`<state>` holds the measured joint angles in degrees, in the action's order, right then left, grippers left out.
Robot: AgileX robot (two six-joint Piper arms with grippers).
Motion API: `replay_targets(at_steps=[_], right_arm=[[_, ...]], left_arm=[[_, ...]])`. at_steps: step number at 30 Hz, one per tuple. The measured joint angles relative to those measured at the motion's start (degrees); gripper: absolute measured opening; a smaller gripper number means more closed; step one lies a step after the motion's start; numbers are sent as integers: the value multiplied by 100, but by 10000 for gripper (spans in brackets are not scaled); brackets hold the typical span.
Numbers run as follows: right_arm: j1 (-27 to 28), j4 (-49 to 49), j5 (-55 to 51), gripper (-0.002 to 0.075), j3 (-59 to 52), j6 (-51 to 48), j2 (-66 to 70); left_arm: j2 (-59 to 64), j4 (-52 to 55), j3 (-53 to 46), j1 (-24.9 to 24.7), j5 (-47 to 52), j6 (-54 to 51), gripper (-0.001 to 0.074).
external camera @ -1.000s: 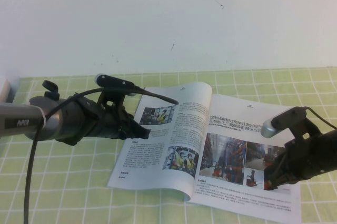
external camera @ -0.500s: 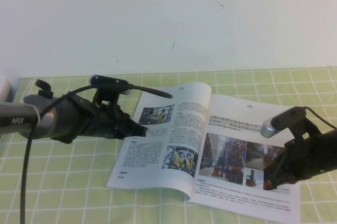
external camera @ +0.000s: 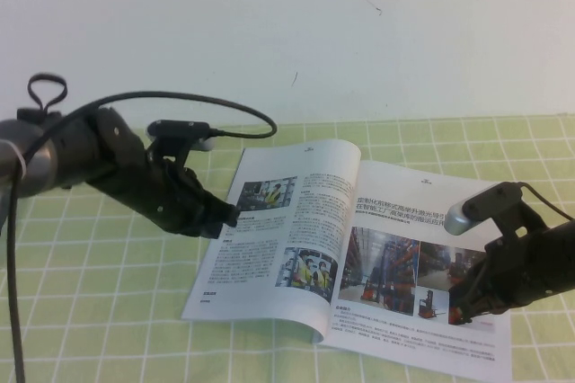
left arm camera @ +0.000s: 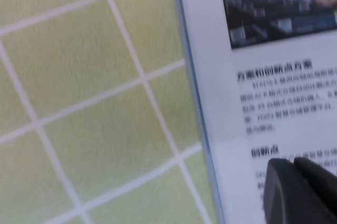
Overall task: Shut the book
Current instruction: 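Close the open booklet and leave it lying on the table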
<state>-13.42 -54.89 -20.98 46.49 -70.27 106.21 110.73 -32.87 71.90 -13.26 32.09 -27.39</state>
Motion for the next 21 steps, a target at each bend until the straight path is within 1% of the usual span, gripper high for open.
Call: replay_targets(at_steps=[3,7,15,21], right_arm=[[0,0,-7,-3,0,0,0],[0,0,-7,-3,0,0,0],[0,0,-12,-3,0,24,0],[0,0,-21,-3,0,44,0]], left_arm=[[0,812,429,0,402,664,-4],[0,1508,857,0,444,1241,-4],[425,1701,980,0,470,1478,-4],[611,2014,980,-315,515,1567,-4]])
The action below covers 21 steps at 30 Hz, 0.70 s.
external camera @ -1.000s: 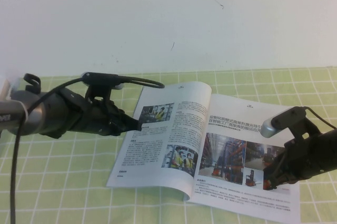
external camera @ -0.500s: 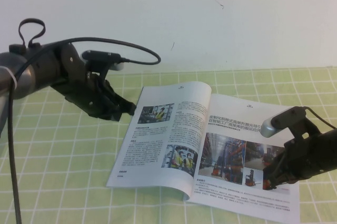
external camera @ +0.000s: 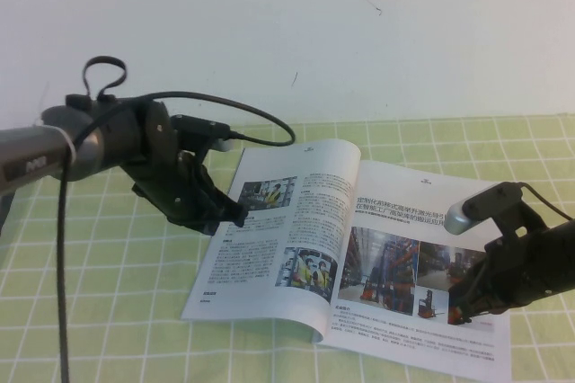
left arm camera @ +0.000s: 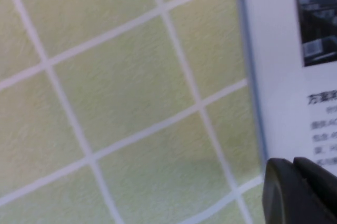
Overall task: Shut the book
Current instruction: 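Close the open booklet and leave it lying on the table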
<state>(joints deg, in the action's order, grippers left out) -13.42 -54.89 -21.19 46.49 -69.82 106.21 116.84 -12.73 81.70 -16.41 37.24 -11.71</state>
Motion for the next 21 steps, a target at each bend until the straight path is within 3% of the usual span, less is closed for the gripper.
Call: replay_targets(at_steps=[6,21], right_arm=[[0,0,-38,-3,13,0,0],[10,-12,-82,-3,36,0,33]], left_arm=[[104,604,12,-227,-118,649,-4],[149,1103,37,-238,-118,1222,-4]])
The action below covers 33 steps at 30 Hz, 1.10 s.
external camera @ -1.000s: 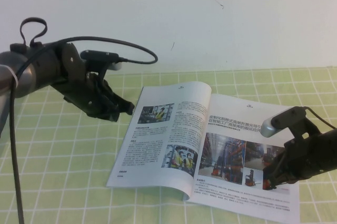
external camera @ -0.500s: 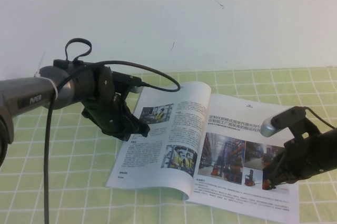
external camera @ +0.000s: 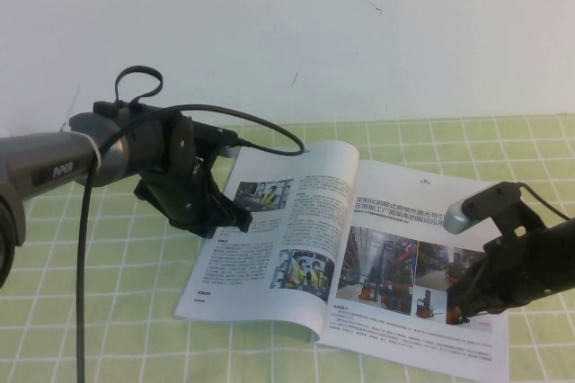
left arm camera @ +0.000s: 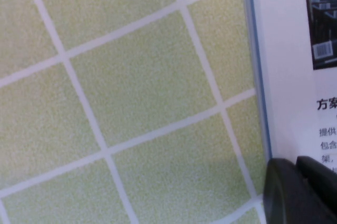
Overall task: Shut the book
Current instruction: 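Close the open booklet and leave it lying on the table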
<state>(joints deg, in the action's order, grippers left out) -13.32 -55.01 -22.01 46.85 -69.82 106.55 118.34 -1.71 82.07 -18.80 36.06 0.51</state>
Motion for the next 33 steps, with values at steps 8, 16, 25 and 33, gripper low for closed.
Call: replay_targets(at_steps=[8,16,25,33], right_arm=[[0,-12,-10,-3,0,0,0],[0,-26,-20,-3,0,0,0],[0,-47,-30,-3,0,86,0],[0,-47,-30,-3,0,94,0]], left_arm=[[-50,137,0,0,-80,111,-4],[-127,216,0,33,-300,175,-4],[46,13,0,-20,-255,186,-4],[49,-610,9,-652,-107,-167,-4]])
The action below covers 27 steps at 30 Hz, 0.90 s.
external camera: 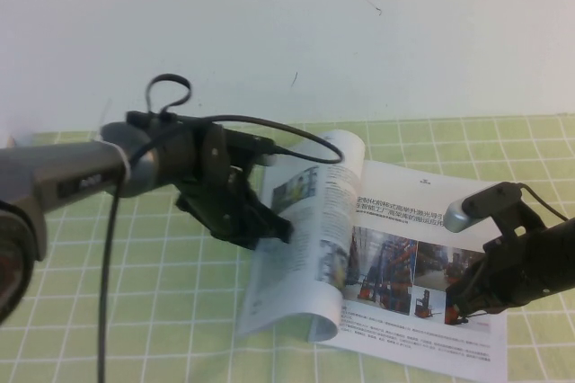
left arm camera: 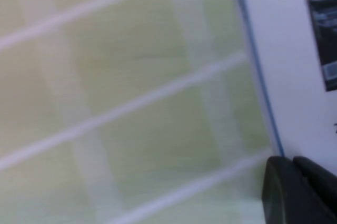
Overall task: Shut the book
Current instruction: 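Close the open booklet and leave it lying on the table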
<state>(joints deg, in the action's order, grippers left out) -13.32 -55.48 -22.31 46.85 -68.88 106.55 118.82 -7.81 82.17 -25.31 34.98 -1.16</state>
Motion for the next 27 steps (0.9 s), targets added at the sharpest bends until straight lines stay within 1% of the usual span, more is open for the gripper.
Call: replay_targets(at_steps=[6,8,14,17,21,23,27], right_arm=[[0,0,0,-3,0,4,0],[0,0,0,-3,0,4,0],[0,12,0,-3,0,4,-40],[0,178,-43,-3,-15,84,-155],[-12,1090,-236,-3,-107,751,-596],[-1,1777,-310,-3,-107,1287,-991],[61,3134,-752,-3,-107,2398,-1857]], left_arm=[[10,-961,2,-666,-114,-343,-4],[22,-1515,2,-811,-151,-614,-4],[34,-3671,2,-954,-165,-2053,-4],[-3,-4284,2,-963,-165,-2570,-4],[-249,-4432,2,-963,-202,-2940,-4],[-451,-4410,2,-963,-242,-3007,-4],[-876,-3975,2,-963,-241,-3058,-4]])
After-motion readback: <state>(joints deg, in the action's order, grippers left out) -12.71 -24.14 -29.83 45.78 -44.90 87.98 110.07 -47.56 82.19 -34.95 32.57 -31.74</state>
